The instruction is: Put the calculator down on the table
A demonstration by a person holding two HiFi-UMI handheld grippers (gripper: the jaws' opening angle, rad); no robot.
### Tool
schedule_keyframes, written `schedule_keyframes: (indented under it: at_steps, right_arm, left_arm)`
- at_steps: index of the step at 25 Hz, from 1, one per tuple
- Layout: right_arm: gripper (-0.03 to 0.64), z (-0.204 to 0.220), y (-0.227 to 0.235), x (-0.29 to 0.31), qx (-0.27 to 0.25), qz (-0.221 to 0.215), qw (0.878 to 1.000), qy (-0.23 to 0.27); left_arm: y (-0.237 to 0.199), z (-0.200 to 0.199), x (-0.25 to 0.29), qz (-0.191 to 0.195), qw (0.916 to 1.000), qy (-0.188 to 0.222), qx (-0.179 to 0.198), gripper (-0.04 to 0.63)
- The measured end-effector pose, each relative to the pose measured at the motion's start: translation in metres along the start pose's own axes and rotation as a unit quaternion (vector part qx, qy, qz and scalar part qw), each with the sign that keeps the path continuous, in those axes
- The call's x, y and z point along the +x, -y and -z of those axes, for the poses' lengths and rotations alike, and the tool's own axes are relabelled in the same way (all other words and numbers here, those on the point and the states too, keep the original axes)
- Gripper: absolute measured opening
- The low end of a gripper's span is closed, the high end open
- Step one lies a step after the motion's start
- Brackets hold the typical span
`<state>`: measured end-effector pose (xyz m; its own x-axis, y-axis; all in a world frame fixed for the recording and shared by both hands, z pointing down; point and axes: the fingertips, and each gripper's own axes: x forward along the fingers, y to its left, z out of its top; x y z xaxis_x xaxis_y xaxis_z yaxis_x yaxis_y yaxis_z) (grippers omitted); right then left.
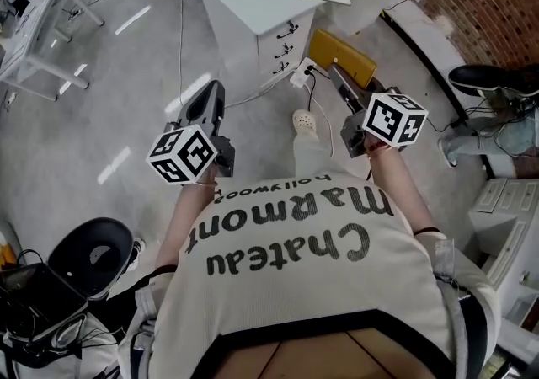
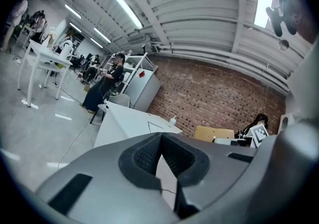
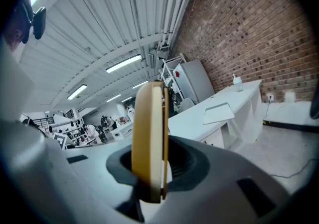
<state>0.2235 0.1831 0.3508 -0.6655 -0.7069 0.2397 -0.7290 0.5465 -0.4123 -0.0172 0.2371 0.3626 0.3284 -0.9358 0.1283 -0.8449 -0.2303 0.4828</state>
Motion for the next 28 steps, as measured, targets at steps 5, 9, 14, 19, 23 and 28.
schedule_keyframes:
  at_steps: [5,9,14,19,23,28]
  right_arm:
    - [0.092,0.000,0.017,0.037,0.020,-0.010,1.000,-0.010]
    - [0.092,-0.004,0.034,0.075,0.028,-0.024,0.999,-0.021]
    - [0.092,-0.012,0.060,0.124,0.038,-0.040,0.997,-0.050]
    - [0.092,-0.029,0.086,0.176,0.042,-0.056,0.995,-0.073]
    - [0.092,-0.046,0.105,0.219,0.042,-0.078,0.993,-0.083]
    - [0.092,-0.062,0.129,0.270,0.045,-0.101,0.989,-0.095]
  left_arm:
    - [-0.021,0.004,0.017,-0.012,0.9997,-0.010,-0.019,0.002]
    - [-0.036,-0.007,0.038,-0.012,0.9997,0.005,-0.023,0.002]
    - [-0.060,-0.014,0.068,-0.044,0.9983,0.012,-0.037,0.002]
    - [-0.080,-0.030,0.106,-0.077,0.9954,0.033,-0.045,0.002]
    - [-0.092,-0.038,0.141,-0.095,0.9937,0.033,-0.050,0.002]
    - [-0.108,-0.043,0.178,-0.117,0.9904,0.041,-0.060,0.002]
